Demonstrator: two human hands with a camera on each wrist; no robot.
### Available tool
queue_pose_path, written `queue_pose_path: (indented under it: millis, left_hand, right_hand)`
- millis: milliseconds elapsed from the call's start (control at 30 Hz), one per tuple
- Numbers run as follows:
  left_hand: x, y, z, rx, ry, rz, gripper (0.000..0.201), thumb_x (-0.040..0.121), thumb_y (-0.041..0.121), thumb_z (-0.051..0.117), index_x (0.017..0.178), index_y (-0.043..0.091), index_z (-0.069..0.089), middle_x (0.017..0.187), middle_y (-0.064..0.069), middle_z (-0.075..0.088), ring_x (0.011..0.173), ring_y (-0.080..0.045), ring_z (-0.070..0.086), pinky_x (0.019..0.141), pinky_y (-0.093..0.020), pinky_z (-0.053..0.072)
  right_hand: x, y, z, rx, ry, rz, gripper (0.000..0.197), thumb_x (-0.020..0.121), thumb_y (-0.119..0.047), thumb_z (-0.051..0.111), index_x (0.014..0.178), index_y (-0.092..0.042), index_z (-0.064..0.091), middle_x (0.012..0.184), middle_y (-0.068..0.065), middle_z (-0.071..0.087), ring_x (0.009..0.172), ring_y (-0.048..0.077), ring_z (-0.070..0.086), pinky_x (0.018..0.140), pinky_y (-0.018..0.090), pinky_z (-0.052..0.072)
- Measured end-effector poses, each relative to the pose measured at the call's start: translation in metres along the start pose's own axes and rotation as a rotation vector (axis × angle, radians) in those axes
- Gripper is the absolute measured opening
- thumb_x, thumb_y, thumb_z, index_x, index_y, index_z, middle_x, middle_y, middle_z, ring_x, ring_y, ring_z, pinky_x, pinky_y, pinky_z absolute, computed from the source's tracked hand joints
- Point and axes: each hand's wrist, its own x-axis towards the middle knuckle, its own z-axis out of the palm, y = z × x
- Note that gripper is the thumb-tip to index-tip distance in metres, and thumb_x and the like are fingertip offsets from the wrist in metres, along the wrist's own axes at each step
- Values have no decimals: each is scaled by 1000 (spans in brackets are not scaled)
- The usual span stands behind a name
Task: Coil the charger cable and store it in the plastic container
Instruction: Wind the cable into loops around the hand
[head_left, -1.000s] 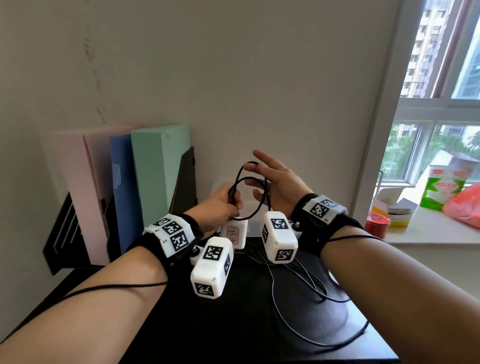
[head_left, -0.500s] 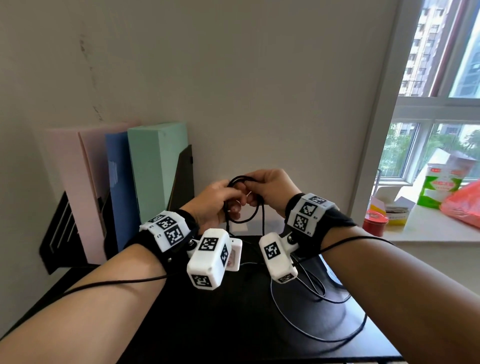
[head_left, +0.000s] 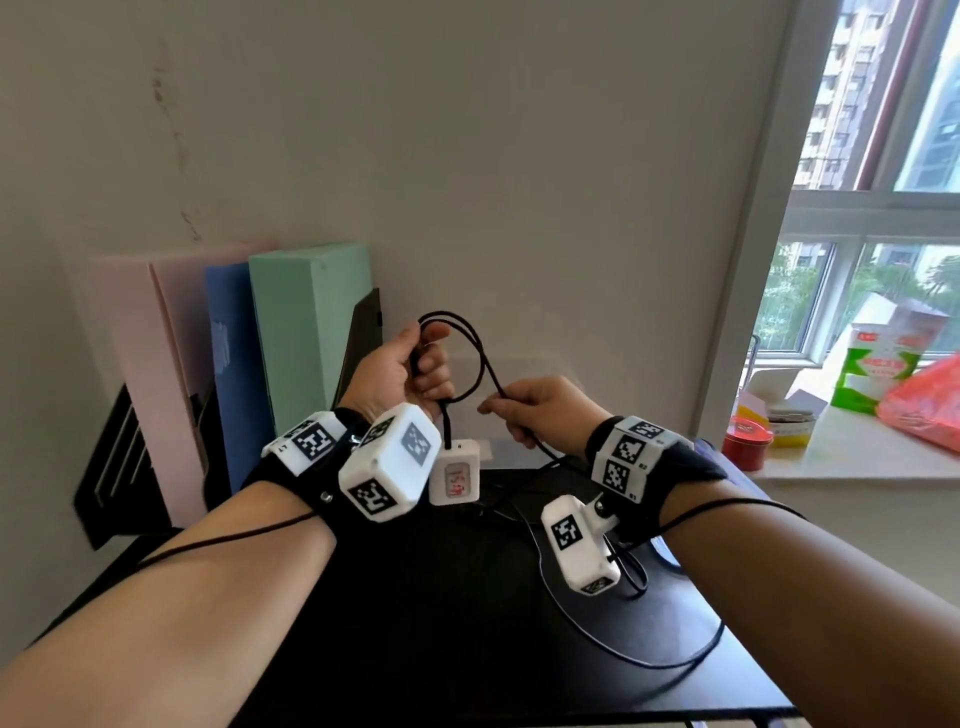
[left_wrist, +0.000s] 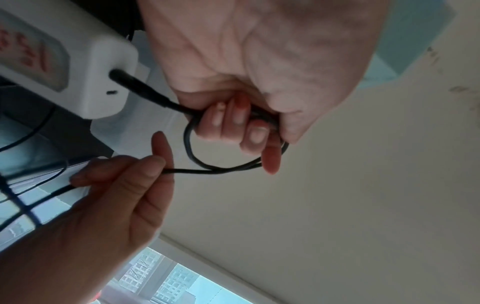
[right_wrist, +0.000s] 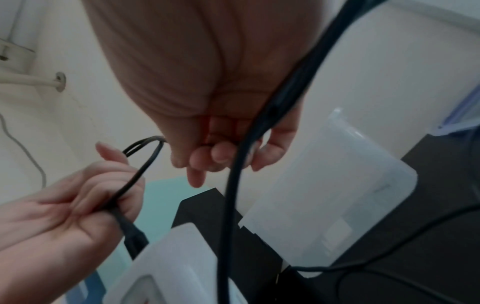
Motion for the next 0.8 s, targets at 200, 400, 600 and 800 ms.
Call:
queue_pose_path:
  millis: [200, 400, 600, 800]
  left_hand:
    - [0, 8, -9, -11, 68, 62, 37, 98, 29, 34, 74, 10, 57, 40, 5, 32, 31, -7, 25, 34, -17, 21]
    - [-3, 5, -11, 85, -1, -79, 49, 95, 32, 33, 63, 12, 65, 41, 5, 33, 31, -7, 26, 37, -16, 19]
    - [-5, -5, 0, 81, -60, -101, 38, 94, 30, 31, 72, 11, 55, 45, 4, 35, 35, -8, 27, 40, -18, 20]
    - [-2, -2, 0, 63, 5, -47, 34, 91, 28, 27, 66, 14, 45, 49, 2, 42, 41, -11, 32, 44, -21, 25]
  right_hand:
    - [-1, 14, -11, -261, -52, 70, 21, 96, -21, 47, 89, -14, 65, 59, 0, 57, 52, 17, 53, 61, 27, 48]
    - [6, 5, -20, -107, 244, 8, 25, 95, -17, 46, 79, -9, 64, 56, -1, 52, 39, 0, 46, 45, 9, 39]
    - [6, -25, -4, 368, 86, 159, 32, 99, -26, 39, 82, -8, 58, 70, 7, 64, 45, 18, 54, 44, 22, 47]
    - [6, -21, -1, 150, 30, 73, 17, 92, -27, 54, 83, -15, 62, 70, -2, 66, 43, 7, 39, 42, 17, 33]
